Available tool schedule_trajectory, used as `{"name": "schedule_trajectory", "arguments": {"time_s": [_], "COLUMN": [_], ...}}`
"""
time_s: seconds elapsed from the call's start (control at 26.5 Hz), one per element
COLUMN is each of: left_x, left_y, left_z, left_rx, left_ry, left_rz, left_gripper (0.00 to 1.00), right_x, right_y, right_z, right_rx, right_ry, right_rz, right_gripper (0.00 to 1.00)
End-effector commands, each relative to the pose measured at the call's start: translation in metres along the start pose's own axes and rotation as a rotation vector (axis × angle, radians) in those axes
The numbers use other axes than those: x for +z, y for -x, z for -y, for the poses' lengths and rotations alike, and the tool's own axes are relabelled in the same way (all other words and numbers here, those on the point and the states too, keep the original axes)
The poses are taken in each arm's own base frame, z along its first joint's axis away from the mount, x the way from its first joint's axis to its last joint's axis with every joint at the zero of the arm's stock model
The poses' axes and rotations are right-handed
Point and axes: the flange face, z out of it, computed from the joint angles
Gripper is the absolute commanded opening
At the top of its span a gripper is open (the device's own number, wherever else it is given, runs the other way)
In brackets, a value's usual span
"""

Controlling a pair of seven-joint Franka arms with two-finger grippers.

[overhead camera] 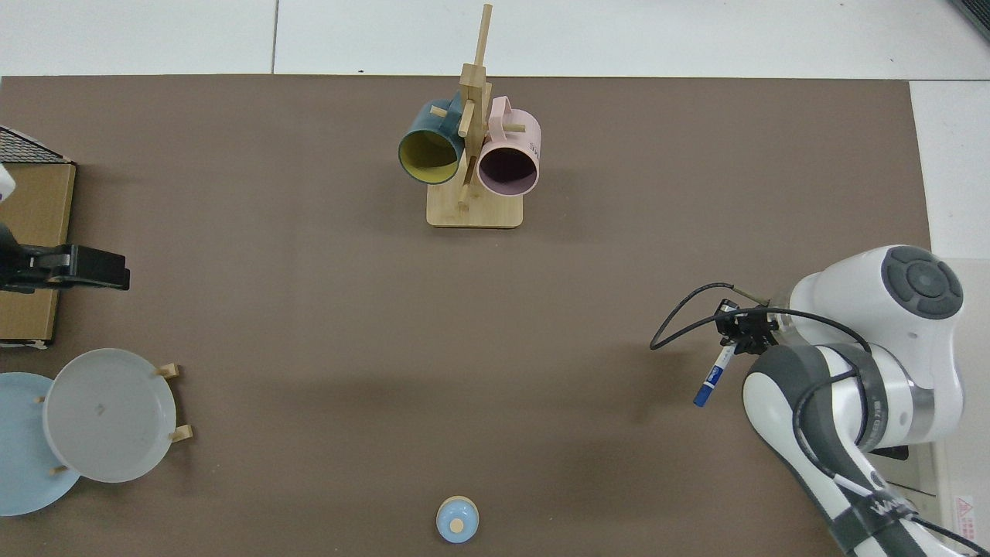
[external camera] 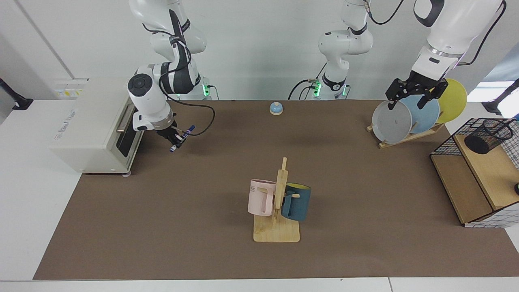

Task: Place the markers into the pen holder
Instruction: 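Reach the right gripper down and grasp the upright blue-capped marker, then lift the marker with the right gripper and carry it toward the table middle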

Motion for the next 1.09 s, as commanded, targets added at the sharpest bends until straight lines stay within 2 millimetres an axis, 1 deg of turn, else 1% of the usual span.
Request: {"name": "schedule_trajectory", "arguments": {"time_s": [0.0,0.15,0.26,0.41,0.53,0.64,0.75,0.83,0.9,0.98,1.06], "left_x": [-0.004,-0.005,-0.004,-0.005,-0.004,-0.005,-0.005,-0.005,-0.005,-0.005,-0.005], "left_y": [0.004,0.005,0.004,0.005,0.004,0.005,0.005,0.012,0.018,0.019,0.019], "left_z": [0.002,0.002,0.002,0.002,0.002,0.002,0.002,0.002,0.003,-0.002,-0.015], "left_rx": [0.005,0.003,0.002,0.005,0.003,0.002,0.002,-0.002,-0.005,0.009,0.033], "left_ry": [0.017,0.017,0.017,0.017,0.017,0.017,0.017,0.017,0.018,0.02,0.021], "left_rz": [0.008,0.007,0.008,0.007,0.008,0.007,0.011,0.046,0.085,0.086,0.09], "left_gripper": [1.0,1.0,1.0,1.0,1.0,1.0,1.0,1.0,1.0,1.0,1.0], "right_x": [-0.051,-0.096,-0.129,-0.158,-0.188,-0.211,-0.22,-0.223,-0.225,-0.226,-0.227], "right_y": [0.015,0.015,0.02,0.04,0.055,0.067,0.084,0.093,0.108,0.121,0.135], "right_z": [0.028,0.042,0.05,0.065,0.069,0.072,0.077,0.08,0.089,0.095,0.101], "right_rx": [0.16,0.275,0.341,0.385,0.419,0.459,0.526,0.568,0.601,0.646,0.704], "right_ry": [-0.022,-0.087,-0.134,-0.15,-0.174,-0.187,-0.193,-0.207,-0.209,-0.206,-0.206], "right_rz": [0.028,0.039,0.049,0.047,0.035,0.037,0.068,0.095,0.111,0.12,0.126], "right_gripper": [0.0,0.0,0.0,0.0,0.0,0.0,0.0,0.0,0.0,0.0,0.0]}}
